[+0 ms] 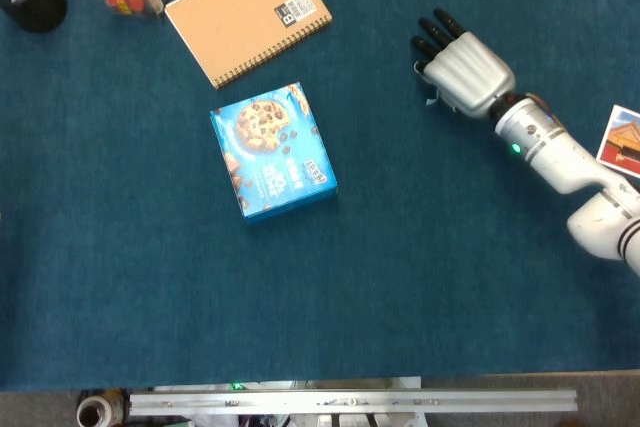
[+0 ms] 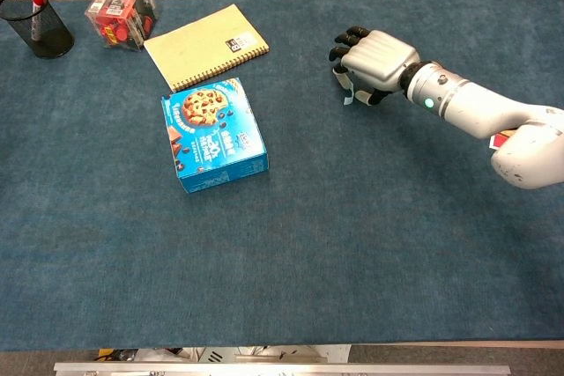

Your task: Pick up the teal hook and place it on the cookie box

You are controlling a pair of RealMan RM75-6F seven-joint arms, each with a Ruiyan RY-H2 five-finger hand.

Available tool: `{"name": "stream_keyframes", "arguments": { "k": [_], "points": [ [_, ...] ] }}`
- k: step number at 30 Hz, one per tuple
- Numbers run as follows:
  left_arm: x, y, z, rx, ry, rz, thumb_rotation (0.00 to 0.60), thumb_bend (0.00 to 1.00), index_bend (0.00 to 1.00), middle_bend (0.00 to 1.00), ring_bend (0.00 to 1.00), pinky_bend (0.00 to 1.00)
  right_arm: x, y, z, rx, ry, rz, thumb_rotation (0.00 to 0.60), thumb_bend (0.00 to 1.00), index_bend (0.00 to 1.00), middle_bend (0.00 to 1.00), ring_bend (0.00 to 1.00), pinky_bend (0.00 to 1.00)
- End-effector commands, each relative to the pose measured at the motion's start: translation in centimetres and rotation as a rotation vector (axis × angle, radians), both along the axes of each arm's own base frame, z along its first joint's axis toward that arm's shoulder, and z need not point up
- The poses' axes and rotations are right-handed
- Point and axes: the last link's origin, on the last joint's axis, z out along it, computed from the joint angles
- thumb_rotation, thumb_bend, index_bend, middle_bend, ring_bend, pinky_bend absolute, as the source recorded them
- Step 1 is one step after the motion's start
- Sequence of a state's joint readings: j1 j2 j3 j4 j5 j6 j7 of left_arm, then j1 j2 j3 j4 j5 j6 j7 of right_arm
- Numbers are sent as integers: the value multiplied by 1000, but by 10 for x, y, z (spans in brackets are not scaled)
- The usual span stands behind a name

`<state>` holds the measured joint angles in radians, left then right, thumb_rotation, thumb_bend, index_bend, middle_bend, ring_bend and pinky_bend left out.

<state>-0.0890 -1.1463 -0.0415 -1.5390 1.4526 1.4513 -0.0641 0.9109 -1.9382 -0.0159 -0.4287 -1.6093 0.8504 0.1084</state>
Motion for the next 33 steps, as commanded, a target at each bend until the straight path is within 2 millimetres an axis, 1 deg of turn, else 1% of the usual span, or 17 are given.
{"name": "stream_keyframes", "arguments": {
  "k": [1, 16, 28, 33],
  "points": [
    [0, 0, 0, -1, 0, 2, 600, 213, 0, 47, 83, 66, 1, 0, -1, 1, 2, 0, 600, 341, 483, 188, 0, 0],
    [-2, 2, 1, -3, 2, 6, 600, 212, 0, 47, 83, 66, 2, -3, -3, -2, 10, -12, 600, 374, 515, 189, 0, 0],
    [-3, 1, 0, -4, 1, 12, 600, 213, 0, 47, 83, 66, 1, -3, -4, 0, 12, -19, 600, 446, 540, 193, 0, 0],
    [-4, 1, 1, -4, 3, 14, 600, 212, 0, 47, 83, 67, 4, -4, 0, -6, -19, -12, 600, 449, 547, 198, 0, 0]
  ]
}}
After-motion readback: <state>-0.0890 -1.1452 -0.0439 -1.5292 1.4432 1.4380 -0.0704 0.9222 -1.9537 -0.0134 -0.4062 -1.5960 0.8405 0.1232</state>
